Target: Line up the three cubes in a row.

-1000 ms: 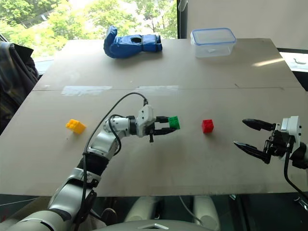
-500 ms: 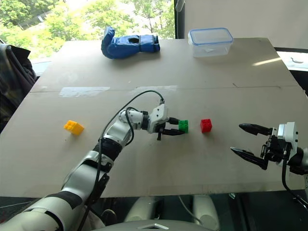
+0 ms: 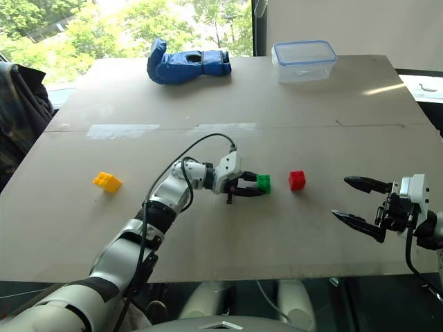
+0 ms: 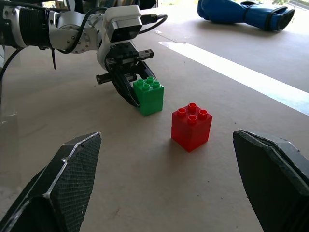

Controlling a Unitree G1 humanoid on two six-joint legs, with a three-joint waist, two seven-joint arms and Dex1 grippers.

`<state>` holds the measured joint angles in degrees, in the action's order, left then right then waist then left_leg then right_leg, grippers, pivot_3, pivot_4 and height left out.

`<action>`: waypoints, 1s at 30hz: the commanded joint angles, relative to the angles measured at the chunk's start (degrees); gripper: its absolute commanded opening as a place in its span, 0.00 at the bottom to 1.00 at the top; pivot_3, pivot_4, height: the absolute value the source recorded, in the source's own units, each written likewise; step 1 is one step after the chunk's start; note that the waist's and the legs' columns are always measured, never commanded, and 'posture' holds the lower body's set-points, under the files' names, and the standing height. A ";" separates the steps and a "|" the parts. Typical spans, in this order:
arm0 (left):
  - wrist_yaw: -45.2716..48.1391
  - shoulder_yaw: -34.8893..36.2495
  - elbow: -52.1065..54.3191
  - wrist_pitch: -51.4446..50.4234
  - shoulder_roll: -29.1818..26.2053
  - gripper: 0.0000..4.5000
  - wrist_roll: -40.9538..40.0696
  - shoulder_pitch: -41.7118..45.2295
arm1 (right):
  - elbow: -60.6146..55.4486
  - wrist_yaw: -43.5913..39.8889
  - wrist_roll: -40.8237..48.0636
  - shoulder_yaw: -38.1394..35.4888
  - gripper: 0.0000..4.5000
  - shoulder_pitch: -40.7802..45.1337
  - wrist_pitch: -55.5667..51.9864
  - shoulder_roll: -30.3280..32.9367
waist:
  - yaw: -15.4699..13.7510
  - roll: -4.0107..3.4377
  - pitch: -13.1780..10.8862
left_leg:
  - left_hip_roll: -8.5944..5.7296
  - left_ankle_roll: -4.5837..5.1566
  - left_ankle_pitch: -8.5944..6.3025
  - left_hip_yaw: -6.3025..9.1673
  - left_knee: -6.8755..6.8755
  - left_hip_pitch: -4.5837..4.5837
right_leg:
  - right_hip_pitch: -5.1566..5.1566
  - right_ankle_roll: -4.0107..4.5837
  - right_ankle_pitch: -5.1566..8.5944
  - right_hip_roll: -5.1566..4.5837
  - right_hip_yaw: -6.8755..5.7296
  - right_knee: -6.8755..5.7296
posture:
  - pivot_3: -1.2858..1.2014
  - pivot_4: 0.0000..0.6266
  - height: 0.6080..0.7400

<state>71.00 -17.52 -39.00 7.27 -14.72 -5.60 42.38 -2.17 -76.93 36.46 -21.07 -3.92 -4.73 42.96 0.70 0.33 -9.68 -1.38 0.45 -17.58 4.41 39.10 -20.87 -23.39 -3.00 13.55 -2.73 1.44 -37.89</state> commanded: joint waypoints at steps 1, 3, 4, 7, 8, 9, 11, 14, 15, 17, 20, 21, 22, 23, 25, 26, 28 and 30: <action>-1.36 0.41 -0.34 0.70 0.48 0.28 1.19 0.31 | 0.10 -0.85 0.33 -1.36 1.00 0.68 1.03 0.97 | -0.07 0.00 0.00 | 0.00 0.00 0.00 0.02 0.03 0.00 | 0.01 0.00 0.00 0.00 -0.01 0.00 | 0.52 0.24 1.00; -0.72 0.43 0.09 0.04 0.54 0.28 0.83 -0.01 | 0.56 -1.13 0.17 -1.37 1.00 0.72 1.39 0.97 | -0.06 0.00 0.00 | -0.01 0.00 0.00 0.02 0.05 0.01 | 0.03 -0.01 0.00 -0.01 -0.01 0.00 | 0.52 0.24 1.00; -0.36 0.47 0.26 -0.27 0.55 0.28 0.61 -0.14 | 0.77 -1.26 0.12 -1.38 1.00 0.73 1.57 0.96 | -0.05 0.00 0.00 | -0.01 0.00 0.00 0.03 0.05 0.01 | 0.04 -0.01 0.00 0.00 -0.02 -0.01 | 0.52 0.24 1.00; -0.66 0.64 0.23 -0.30 0.52 0.60 0.68 -0.23 | 1.22 -1.49 0.06 -1.44 1.00 0.69 2.06 0.90 | -0.02 0.00 0.00 | -0.01 0.00 0.00 0.04 0.05 0.02 | 0.04 -0.01 0.00 0.00 -0.03 -0.02 | 0.52 0.24 1.00; -0.78 0.68 0.11 -0.20 0.52 0.71 0.86 -0.18 | 1.41 -1.59 0.05 -1.45 1.00 0.71 2.21 0.90 | -0.01 0.00 0.00 | -0.01 0.00 0.00 0.04 0.05 0.01 | 0.04 -0.01 0.00 0.00 -0.03 -0.02 | 0.52 0.24 1.00; -0.88 0.66 -0.03 -0.01 0.49 0.80 1.10 -0.12 | 1.61 -1.72 0.06 -1.46 1.00 0.73 2.32 0.92 | -0.01 0.00 0.00 | -0.01 0.01 0.00 0.04 0.05 0.02 | 0.04 -0.01 0.00 0.00 -0.03 -0.02 | 0.52 0.24 1.00; -1.14 0.59 -0.30 0.53 0.43 0.99 1.58 0.01 | 1.96 -1.98 0.04 -1.46 1.00 0.80 2.50 0.95 | -0.01 0.00 0.00 | -0.01 0.00 0.00 0.03 0.05 0.01 | 0.04 -0.01 0.00 0.00 -0.03 -0.02 | 0.52 0.24 1.00; -0.62 0.74 -0.66 0.51 0.21 0.99 1.50 0.17 | 2.63 -2.31 -0.15 -1.36 1.00 1.19 2.82 0.98 | 0.00 0.00 0.00 | -0.01 0.00 0.00 0.04 0.05 0.02 | 0.04 -0.01 0.00 0.00 -0.03 -0.02 | 0.52 0.24 1.00; -0.33 0.81 -0.79 0.54 0.06 0.99 1.42 0.23 | 2.81 -2.37 -0.20 -1.29 1.00 1.31 2.90 0.98 | 0.01 0.00 0.00 | -0.01 0.00 0.00 0.04 0.05 0.02 | 0.04 -0.01 0.00 0.00 -0.03 -0.02 | 0.52 0.24 1.00; -0.27 0.89 -1.17 0.74 -0.24 0.99 1.56 0.40 | 3.23 -2.49 -0.33 -1.13 1.00 1.60 3.15 0.97 | 0.03 0.00 0.00 | -0.01 0.00 0.00 0.04 0.05 0.02 | 0.04 -0.01 0.00 0.00 -0.03 -0.02 | 0.52 0.24 1.00; -0.36 0.89 -1.73 1.46 -0.45 0.99 1.84 0.58 | 3.63 -2.59 -0.47 -0.93 1.00 1.90 3.40 0.91 | 0.04 0.00 0.00 | -0.01 0.00 0.00 0.03 0.05 0.03 | 0.04 -0.01 0.00 0.00 -0.02 -0.02 | 0.52 0.24 1.00; -0.34 0.92 -1.94 1.63 -0.44 0.99 1.82 0.64 | 3.75 -2.65 -0.55 -0.87 1.00 2.01 3.51 0.87 | 0.04 0.00 0.00 | -0.01 0.00 0.00 0.03 0.05 0.03 | 0.04 -0.01 0.00 0.00 -0.02 -0.02 | 0.52 0.24 1.00; -0.41 1.00 -2.28 1.83 -0.40 0.99 1.82 0.75 | 3.83 -2.72 -0.58 -0.79 1.00 2.11 3.54 0.82 | 0.03 0.00 0.00 | -0.01 0.00 0.00 0.04 0.05 0.03 | 0.04 -0.01 0.00 0.00 -0.02 -0.02 | 0.52 0.24 1.00; -0.66 1.09 -2.68 2.07 -0.29 0.99 1.86 0.91 | 3.89 -2.67 -0.71 -0.74 1.00 2.20 3.65 0.75 | 0.03 0.00 0.00 | -0.01 0.00 0.00 0.04 0.05 0.03 | 0.04 -0.01 0.00 0.00 -0.03 -0.02 | 0.52 0.24 1.00; -1.21 1.36 -3.53 2.04 0.02 0.99 1.86 1.38 | 3.81 -2.67 -0.76 -0.68 1.00 2.29 3.67 0.60 | 0.05 0.00 0.00 | -0.01 0.01 0.00 0.03 0.05 0.03 | 0.04 -0.01 0.00 0.00 -0.02 -0.02 | 0.52 0.24 1.00; -1.74 1.57 -4.01 2.17 0.17 0.99 1.93 1.67 | 3.70 -2.64 -0.78 -0.66 1.00 2.29 3.66 0.51 | 0.05 0.00 0.00 | -0.01 0.01 0.00 0.03 0.05 0.03 | 0.04 -0.01 0.00 0.00 -0.02 -0.03 | 0.52 0.24 1.00; -3.46 2.09 -5.27 2.67 0.41 0.99 2.35 2.46 | 3.48 -2.61 -0.80 -0.61 1.00 2.23 3.60 0.41 | 0.04 0.00 0.00 | -0.01 0.00 0.00 0.03 0.06 0.03 | 0.04 -0.01 0.00 0.00 -0.02 -0.04 | 0.52 0.24 1.00; -4.47 2.47 -6.44 3.43 0.59 0.99 2.79 3.05 | 3.42 -2.60 -0.84 -0.60 1.00 2.14 3.64 0.36 | 0.03 0.00 0.00 | -0.01 0.00 0.00 0.03 0.07 0.03 | 0.04 -0.01 -0.01 0.00 -0.03 -0.04 | 0.52 0.24 1.00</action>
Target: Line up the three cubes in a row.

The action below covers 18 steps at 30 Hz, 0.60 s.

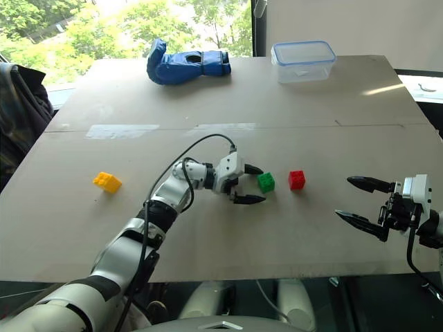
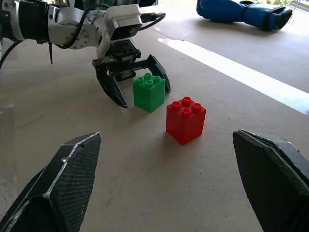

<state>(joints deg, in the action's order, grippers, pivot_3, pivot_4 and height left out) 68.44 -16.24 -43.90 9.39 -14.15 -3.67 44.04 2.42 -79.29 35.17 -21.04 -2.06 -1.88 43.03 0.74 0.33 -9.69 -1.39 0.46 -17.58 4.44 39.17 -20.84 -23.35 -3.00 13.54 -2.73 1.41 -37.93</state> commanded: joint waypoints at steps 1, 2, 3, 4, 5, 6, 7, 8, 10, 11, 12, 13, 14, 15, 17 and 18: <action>-2.08 1.26 -1.95 1.59 0.05 0.99 0.99 1.56 | -1.11 -0.29 0.43 -0.67 1.00 0.25 0.83 0.32 | 0.04 0.00 0.00 | 0.00 0.00 0.00 0.00 0.00 0.00 | 0.00 0.00 0.00 0.00 0.00 0.00 | 0.52 0.24 1.00; -2.24 1.25 -2.39 1.80 0.01 0.99 1.20 1.71 | -0.94 -0.41 0.41 -0.74 1.00 0.27 0.91 0.38 | 0.05 0.00 0.00 | 0.00 0.00 0.00 -0.01 0.00 0.00 | 0.00 0.00 0.00 0.00 0.01 0.00 | 0.52 0.24 1.00; -2.23 1.22 -2.83 2.08 -0.07 0.99 1.43 1.82 | -0.69 -0.54 0.40 -0.81 1.00 0.36 1.00 0.45 | 0.03 0.00 0.00 | 0.00 0.00 0.00 -0.01 0.00 0.00 | 0.00 0.00 0.00 0.00 0.01 0.00 | 0.52 0.24 1.00; -2.28 1.22 -3.21 2.34 -0.16 0.99 1.61 1.91 | -0.45 -0.66 0.37 -0.86 1.00 0.46 1.10 0.51 | 0.01 0.00 0.00 | 0.00 0.00 0.00 -0.01 0.00 0.00 | 0.00 0.00 0.00 0.00 0.01 0.00 | 0.52 0.24 1.00; -2.37 1.30 -3.57 2.54 -0.27 0.99 1.73 1.99 | -0.24 -0.77 0.32 -0.86 1.00 0.58 1.20 0.54 | 0.00 0.00 0.00 | 0.00 0.00 0.00 0.00 0.00 0.00 | 0.00 0.00 0.00 0.00 0.00 0.00 | 0.52 0.24 1.00; -2.35 1.37 -3.87 2.74 -0.34 0.99 1.80 2.07 | -0.08 -0.87 0.30 -0.85 1.00 0.68 1.26 0.55 | 0.01 0.00 0.00 | 0.00 0.00 0.00 -0.01 0.00 0.00 | 0.00 0.00 0.00 0.00 0.01 0.00 | 0.52 0.24 1.00; -2.28 1.45 -4.07 2.89 -0.41 0.99 1.83 2.12 | 0.00 -0.92 0.25 -0.83 1.00 0.74 1.31 0.54 | 0.01 0.00 0.00 | 0.00 0.00 0.00 -0.01 0.00 0.00 | 0.00 0.00 0.00 0.00 0.01 0.00 | 0.52 0.24 1.00; -2.21 1.50 -4.20 3.06 -0.49 0.99 1.86 2.14 | 0.05 -0.98 0.23 -0.81 1.00 0.80 1.34 0.53 | 0.02 0.00 0.00 | 0.00 0.00 0.00 -0.01 0.00 0.01 | 0.00 0.00 0.00 0.00 0.01 -0.01 | 0.52 0.24 1.00; -0.96 1.42 -3.33 2.91 -0.94 0.99 1.51 1.57 | 0.28 -1.17 0.11 -0.60 1.00 1.08 1.46 0.45 | 0.07 0.00 0.00 | 0.00 0.00 0.00 -0.01 0.00 0.02 | 0.00 0.00 0.00 0.00 0.01 -0.02 | 0.52 0.24 1.00; -0.62 1.32 -3.01 2.95 -1.15 0.99 1.51 1.28 | 0.42 -1.20 0.03 -0.48 1.00 1.24 1.53 0.41 | 0.10 0.00 0.00 | 0.00 0.00 0.00 -0.01 0.00 0.02 | 0.00 0.00 0.00 0.00 0.01 -0.03 | 0.52 0.24 1.00; -0.33 1.24 -2.77 2.94 -1.32 0.99 1.54 1.00 | 0.55 -1.23 -0.06 -0.35 1.00 1.40 1.63 0.37 | 0.14 0.00 0.00 | 0.00 0.00 0.00 -0.01 0.00 0.02 | 0.00 0.00 0.00 0.01 0.01 -0.03 | 0.52 0.24 1.00; 0.00 1.14 -2.65 2.87 -1.46 0.99 1.58 0.74 | 0.66 -1.26 -0.13 -0.24 1.00 1.56 1.70 0.32 | 0.14 0.00 0.00 | 0.00 0.00 0.00 -0.02 0.00 0.03 | 0.00 0.00 0.00 0.01 0.02 -0.03 | 0.52 0.24 1.00; 0.12 1.11 -2.59 2.87 -1.56 0.99 1.64 0.56 | 0.72 -1.25 -0.18 -0.16 1.00 1.67 1.74 0.28 | 0.14 0.00 0.00 | 0.00 0.00 0.00 -0.02 0.00 0.03 | 0.00 0.00 0.00 0.01 0.02 -0.03 | 0.52 0.24 1.00; -0.01 1.08 -2.54 2.88 -1.66 0.99 1.80 0.44 | 0.75 -1.26 -0.22 -0.10 1.00 1.74 1.76 0.24 | 0.12 0.00 0.00 | 0.00 0.00 0.00 -0.01 0.00 0.03 | 0.00 0.00 0.00 0.01 0.02 -0.03 | 0.52 0.24 1.00; 0.16 1.24 -1.96 2.62 -1.94 0.99 1.64 0.07 | 0.73 -1.35 -0.23 0.01 1.00 1.87 1.72 0.22 | 0.10 -0.01 0.00 | 0.01 0.00 0.00 -0.01 0.00 0.03 | 0.00 0.00 0.00 0.01 0.02 -0.02 | 0.52 0.24 1.00; 0.28 1.36 -1.53 2.40 -2.10 0.99 1.49 -0.15 | 0.72 -1.39 -0.22 0.06 1.00 1.91 1.71 0.22 | 0.11 -0.01 0.00 | 0.00 0.00 0.00 -0.01 0.00 0.03 | 0.00 0.00 0.00 0.01 0.02 -0.02 | 0.52 0.24 1.00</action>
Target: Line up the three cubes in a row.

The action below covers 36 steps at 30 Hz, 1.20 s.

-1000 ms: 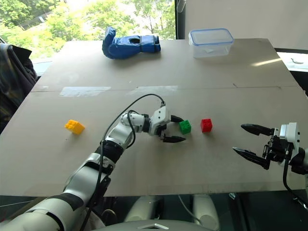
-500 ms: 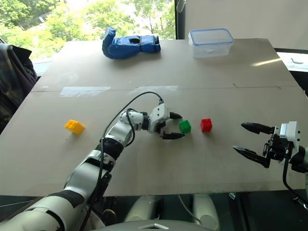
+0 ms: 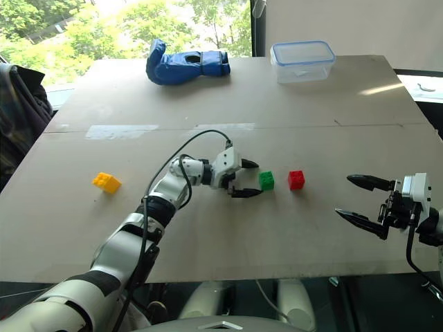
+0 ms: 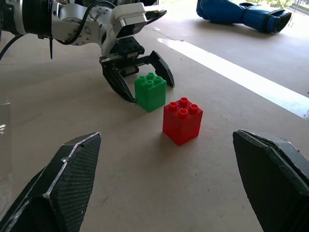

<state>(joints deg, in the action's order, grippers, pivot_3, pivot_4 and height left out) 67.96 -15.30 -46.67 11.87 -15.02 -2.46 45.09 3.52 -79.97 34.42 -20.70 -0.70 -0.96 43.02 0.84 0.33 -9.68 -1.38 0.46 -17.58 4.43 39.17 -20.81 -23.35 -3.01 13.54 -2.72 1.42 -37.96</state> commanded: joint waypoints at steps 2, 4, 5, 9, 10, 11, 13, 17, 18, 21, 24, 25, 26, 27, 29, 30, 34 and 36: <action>0.79 0.70 1.95 -0.32 -1.57 0.99 0.20 -1.62 | -0.31 -0.81 0.51 -0.20 1.00 0.65 0.84 0.20 | 0.05 0.00 0.00 | 0.00 0.00 0.00 -0.01 0.00 0.00 | 0.00 0.00 0.00 0.00 0.01 0.00 | 0.52 0.24 1.00; 0.79 1.03 3.38 -0.37 -2.35 0.99 0.09 -2.38 | -0.49 -0.95 0.61 0.05 1.00 0.81 0.71 0.05 | 0.08 0.00 0.00 | 0.00 0.00 0.00 0.00 0.00 0.01 | 0.00 0.00 0.00 0.00 0.00 0.00 | 0.52 0.24 1.00; 1.03 1.54 4.91 -0.63 -2.79 0.99 -0.52 -3.01 | -0.83 -0.93 0.92 0.21 1.00 0.96 0.34 -0.13 | 0.12 0.00 0.00 | 0.01 0.00 0.00 -0.01 0.00 0.01 | 0.00 0.00 0.00 0.01 0.01 0.00 | 0.52 0.24 1.00; 3.88 5.05 20.72 -6.22 -6.20 0.99 -7.25 -8.68 | -2.34 -0.26 2.15 0.46 1.00 1.62 -1.19 -0.72 | 0.28 -0.02 -0.01 | 0.12 0.00 0.00 0.00 -0.02 0.01 | -0.02 0.01 0.00 0.02 0.03 -0.01 | 0.52 0.24 1.00; 3.74 5.94 24.79 -8.42 -7.09 0.99 -8.83 -10.13 | -2.56 -0.20 2.30 0.44 1.00 1.65 -1.41 -0.76 | 0.23 -0.02 -0.01 | 0.17 -0.01 0.00 0.02 -0.02 -0.04 | -0.04 0.01 0.00 0.01 0.03 -0.01 | 0.52 0.24 1.00; 2.92 7.58 30.17 -11.16 -8.40 0.99 -10.97 -12.14 | -2.85 -0.27 2.58 0.52 1.00 1.68 -1.75 -0.81 | 0.15 -0.02 -0.01 | 0.20 -0.01 0.00 0.02 -0.01 -0.05 | -0.05 0.01 0.00 0.01 0.02 0.00 | 0.52 0.24 1.00; -0.28 11.76 41.58 -17.21 -11.24 0.99 -15.16 -16.83 | -3.57 -0.23 3.20 0.85 1.00 1.72 -2.50 -0.94 | 0.04 -0.03 -0.01 | 0.28 -0.01 0.00 0.03 -0.01 -0.08 | -0.06 0.01 0.00 -0.02 0.02 0.01 | 0.52 0.24 1.00; -14.01 23.87 61.30 -29.75 -14.41 0.99 -21.40 -28.57 | -6.22 1.32 5.21 2.53 1.00 3.12 -5.12 -2.57 | 0.16 -0.05 0.00 | 0.43 -0.02 -0.01 0.02 -0.03 -0.04 | -0.07 0.02 0.01 -0.26 0.08 0.03 | 0.52 0.24 1.00; -18.59 26.49 64.98 -32.11 -14.33 0.99 -20.50 -31.79 | -6.84 2.05 5.43 3.12 1.00 3.84 -5.70 -3.19 | -0.03 -0.09 0.03 | 0.43 -0.02 -0.01 0.02 -0.04 -0.03 | -0.07 0.02 0.00 -0.25 0.07 0.03 | 0.52 0.24 1.00; -29.35 33.29 73.20 -38.69 -12.60 0.99 -20.85 -40.03 | -7.72 3.48 5.79 4.59 1.00 6.48 -6.98 -4.50 | -0.15 -0.09 0.02 | 0.43 -0.02 -0.01 0.01 -0.05 0.03 | -0.02 0.02 0.00 -0.24 0.07 0.05 | 0.52 0.24 1.00; -39.43 38.62 77.67 -38.83 -8.36 0.99 -17.36 -48.21 | -7.84 4.16 6.39 6.65 1.00 10.37 -8.85 -5.71 | -0.18 -0.04 0.00 | 0.39 -0.02 -0.01 0.00 -0.04 0.03 | 0.00 0.02 0.00 -0.10 0.05 0.06 | 0.52 0.24 1.00; -42.65 39.96 78.19 -38.28 -6.57 0.99 -15.99 -50.22 | -7.82 4.02 6.52 7.47 1.00 11.51 -9.39 -6.05 | -0.23 -0.04 0.00 | 0.39 -0.02 -0.01 0.02 -0.04 0.01 | 0.00 0.02 0.00 -0.09 0.01 0.07 | 0.52 0.24 1.00; -44.93 40.65 78.59 -37.87 -5.40 0.99 -15.16 -51.49 | -7.75 3.87 6.60 7.98 1.00 12.23 -9.72 -6.23 | -0.34 -0.03 0.00 | 0.39 -0.02 -0.01 0.02 -0.04 0.02 | 0.00 0.02 0.00 -0.08 0.02 0.07 | 0.52 0.24 1.00; -47.34 41.71 78.30 -36.46 -3.48 0.99 -14.22 -53.10 | -7.66 3.73 6.68 8.68 1.00 13.20 -10.24 -6.53 | -0.35 -0.03 0.00 | 0.38 -0.02 -0.01 0.03 -0.04 0.02 | 0.00 0.03 0.00 -0.08 -0.01 0.07 | 0.52 0.24 1.00; -50.32 42.29 77.56 -34.26 -1.41 0.99 -12.69 -54.70 | -7.25 3.31 6.81 9.25 1.00 14.22 -11.00 -6.61 | -0.82 -0.01 0.00 | 0.38 -0.02 -0.01 0.05 -0.04 0.00 | 0.01 0.03 0.00 -0.09 -0.03 0.08 | 0.52 0.24 1.00; -51.85 42.44 77.16 -33.86 -0.54 0.99 -12.14 -55.05 | -6.95 3.04 6.79 9.37 1.00 14.57 -11.16 -6.56 | -1.19 0.00 -0.01 | 0.37 -0.02 -0.01 0.10 -0.04 -0.04 | 0.01 0.03 0.00 -0.09 -0.08 0.09 | 0.52 0.24 1.00; -57.16 42.47 73.86 -32.25 2.22 0.99 -10.43 -54.71 | -4.70 0.13 5.74 9.11 1.00 15.14 -10.25 -5.02 | -1.71 0.00 0.00 | 0.29 -0.02 -0.01 0.11 -0.04 -0.03 | 0.05 0.04 0.00 -0.12 -0.13 0.12 | 0.52 0.24 1.00; -59.36 42.28 72.16 -31.74 2.95 0.99 -9.50 -54.14 | -3.47 -1.14 5.10 8.63 1.00 15.13 -9.39 -4.09 | -1.65 0.00 0.00 | 0.23 -0.02 -0.01 0.11 -0.04 -0.03 | 0.07 0.04 0.00 -0.15 -0.14 0.14 | 0.52 0.24 1.00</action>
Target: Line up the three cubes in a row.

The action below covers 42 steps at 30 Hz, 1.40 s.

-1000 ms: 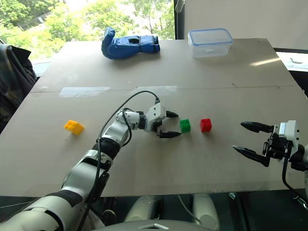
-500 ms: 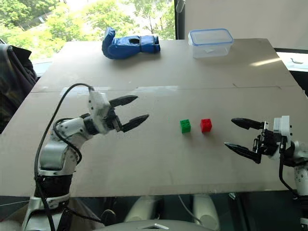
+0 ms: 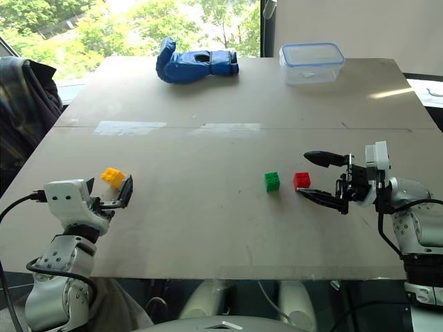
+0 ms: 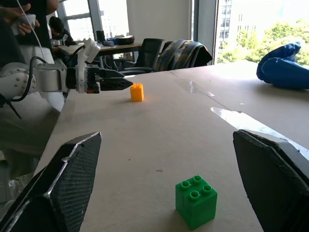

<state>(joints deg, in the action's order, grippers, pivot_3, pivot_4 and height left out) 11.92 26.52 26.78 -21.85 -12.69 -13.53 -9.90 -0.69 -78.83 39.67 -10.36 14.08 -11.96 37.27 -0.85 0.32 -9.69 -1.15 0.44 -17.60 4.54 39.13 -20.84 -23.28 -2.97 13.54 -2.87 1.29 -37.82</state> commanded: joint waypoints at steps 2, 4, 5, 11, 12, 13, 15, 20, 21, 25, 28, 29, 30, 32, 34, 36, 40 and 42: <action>-6.29 0.97 -2.97 2.32 1.78 0.99 2.03 2.32 | 2.11 -3.32 -0.90 -2.21 1.00 0.10 2.89 2.60 | 0.12 0.00 0.00 | 0.00 0.00 0.00 0.00 0.00 0.00 | 0.00 0.00 0.00 0.01 0.00 0.01 | 0.52 0.24 1.00; -7.85 0.30 -4.59 3.02 1.99 0.99 3.10 3.41 | 3.21 -3.87 -1.34 -2.68 1.00 -0.18 3.87 3.27 | 0.11 0.02 0.00 | 0.00 0.00 0.00 0.00 -0.01 0.01 | 0.00 0.00 0.00 0.01 -0.01 0.01 | 0.52 0.24 1.00; -8.26 -0.21 -5.30 3.30 2.17 0.99 3.34 3.90 | 3.62 -4.04 -1.43 -2.90 1.00 -0.29 4.26 3.52 | 0.11 0.02 0.00 | 0.00 0.00 0.00 0.01 0.00 0.00 | 0.00 0.00 0.00 0.02 -0.02 0.01 | 0.52 0.24 1.00; -9.63 -3.07 -12.66 4.83 1.29 0.99 5.76 7.76 | 3.67 -3.69 -1.82 -3.31 1.00 -1.10 5.39 3.54 | 0.14 0.02 0.00 | 0.00 0.00 0.00 -0.01 -0.01 0.01 | 0.00 0.00 0.00 0.02 0.00 0.00 | 0.52 0.24 1.00; -9.85 -3.09 -14.26 5.20 1.28 0.99 5.71 8.72 | 3.36 -3.47 -1.81 -3.33 1.00 -1.32 5.40 3.44 | 0.14 0.03 0.00 | -0.01 0.00 0.00 0.00 0.00 0.01 | 0.00 0.00 0.00 0.03 -0.01 -0.01 | 0.52 0.24 1.00; -10.06 -3.09 -15.63 5.58 1.28 0.99 5.60 9.67 | 3.09 -3.29 -1.77 -3.35 1.00 -1.52 5.43 3.38 | 0.14 0.02 0.00 | -0.01 0.00 0.00 0.01 -0.01 0.01 | 0.00 0.00 0.00 0.03 -0.02 -0.01 | 0.52 0.24 1.00; -10.82 -3.64 -18.06 6.27 0.97 0.99 6.20 11.51 | 2.67 -3.03 -1.66 -3.53 1.00 -1.94 5.49 3.40 | 0.14 0.03 0.00 | -0.01 0.00 0.00 0.01 0.00 0.00 | 0.00 0.00 0.00 0.02 -0.01 0.00 | 0.52 0.24 1.00; -15.07 -4.54 -20.44 6.67 3.17 0.99 6.93 14.59 | 1.64 -2.33 -1.56 -4.35 1.00 -3.08 5.57 3.79 | 0.15 0.02 0.00 | -0.01 -0.01 0.01 0.01 -0.01 0.00 | 0.00 -0.01 -0.01 -0.01 0.00 0.01 | 0.52 0.24 1.00; -15.99 -4.87 -20.55 6.81 3.49 0.99 7.53 14.86 | 1.40 -2.15 -1.55 -4.44 1.00 -3.26 5.55 3.82 | 0.15 0.03 0.00 | -0.01 -0.01 0.01 0.01 -0.01 0.00 | 0.00 -0.01 -0.01 -0.01 0.00 0.01 | 0.52 0.24 1.00; -21.91 -3.83 -22.12 7.89 5.20 0.99 9.31 16.62 | 0.34 -1.13 -1.56 -4.68 1.00 -3.81 5.49 3.80 | 0.06 0.03 0.00 | -0.01 -0.02 0.01 0.03 -0.01 0.00 | 0.00 -0.01 -0.01 -0.03 -0.01 0.01 | 0.52 0.24 1.00; -26.67 -1.34 -22.93 7.59 6.71 0.99 8.64 18.16 | -0.22 -0.69 -1.69 -4.74 1.00 -4.01 5.40 3.73 | 0.13 0.03 0.01 | -0.02 -0.02 0.01 0.04 -0.01 0.00 | 0.00 -0.01 -0.01 -0.03 -0.02 0.00 | 0.52 0.24 1.00; -26.99 -1.14 -23.11 7.44 6.87 0.99 8.18 18.49 | -0.35 -0.58 -1.72 -4.75 1.00 -4.05 5.37 3.72 | 0.13 0.03 0.01 | -0.02 -0.02 0.01 0.04 -0.01 0.01 | 0.00 -0.02 -0.01 -0.02 -0.01 -0.01 | 0.52 0.24 1.00; -27.04 -1.23 -23.21 7.26 6.98 0.99 7.83 18.80 | -0.43 -0.49 -1.74 -4.77 1.00 -4.09 5.37 3.71 | 0.14 0.03 0.01 | -0.02 -0.02 0.01 0.04 -0.01 0.00 | 0.00 -0.02 -0.01 -0.02 -0.01 0.00 | 0.52 0.24 1.00; -26.84 -1.94 -23.40 7.00 7.05 0.99 7.68 19.23 | -0.49 -0.34 -1.88 -4.64 1.00 -4.07 5.50 3.64 | 0.08 0.03 0.01 | -0.03 -0.03 0.01 0.04 -0.01 -0.01 | 0.00 -0.02 -0.01 -0.02 -0.01 0.01 | 0.52 0.24 1.00; -27.10 -2.10 -23.51 6.88 7.34 0.99 7.58 19.44 | -0.49 -0.28 -2.02 -4.53 1.00 -4.05 5.66 3.52 | 0.06 0.03 0.01 | -0.05 -0.03 0.02 0.04 -0.01 -0.02 | 0.00 -0.02 -0.01 -0.02 -0.02 0.01 | 0.52 0.24 1.00; -27.81 -1.75 -23.54 6.76 7.85 0.99 7.27 19.61 | -0.53 -0.19 -2.09 -4.48 1.00 -4.04 5.72 3.42 | 0.06 0.04 0.01 | -0.08 -0.03 0.02 0.04 0.00 -0.02 | 0.00 -0.02 -0.01 -0.03 -0.02 0.01 | 0.52 0.24 1.00; -29.15 -0.94 -23.75 6.55 8.67 0.72 6.44 19.92 | -0.47 -0.20 -2.19 -4.50 1.00 -4.13 5.89 3.36 | 0.06 0.03 0.01 | -0.07 -0.04 0.02 0.06 -0.01 -0.02 | 0.00 -0.02 -0.01 -0.03 -0.03 0.02 | 0.52 0.24 1.00; -29.17 -0.87 -23.70 6.13 8.77 0.53 5.91 19.96 | -0.49 -0.18 -2.22 -4.51 1.00 -4.18 5.93 3.35 | 0.06 0.03 0.01 | -0.08 -0.04 0.02 0.06 -0.01 -0.01 | 0.00 -0.02 -0.01 -0.03 -0.03 0.01 | 0.52 0.24 1.00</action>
<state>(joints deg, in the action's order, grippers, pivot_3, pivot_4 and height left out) -16.72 25.12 3.15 -15.71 -3.97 -7.05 9.90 0.76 -79.27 36.94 -13.47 9.93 -6.91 40.39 -0.79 0.35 -9.68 -1.23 0.40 -17.57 4.60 39.12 -20.85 -23.29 -2.98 13.53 -2.90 1.26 -37.80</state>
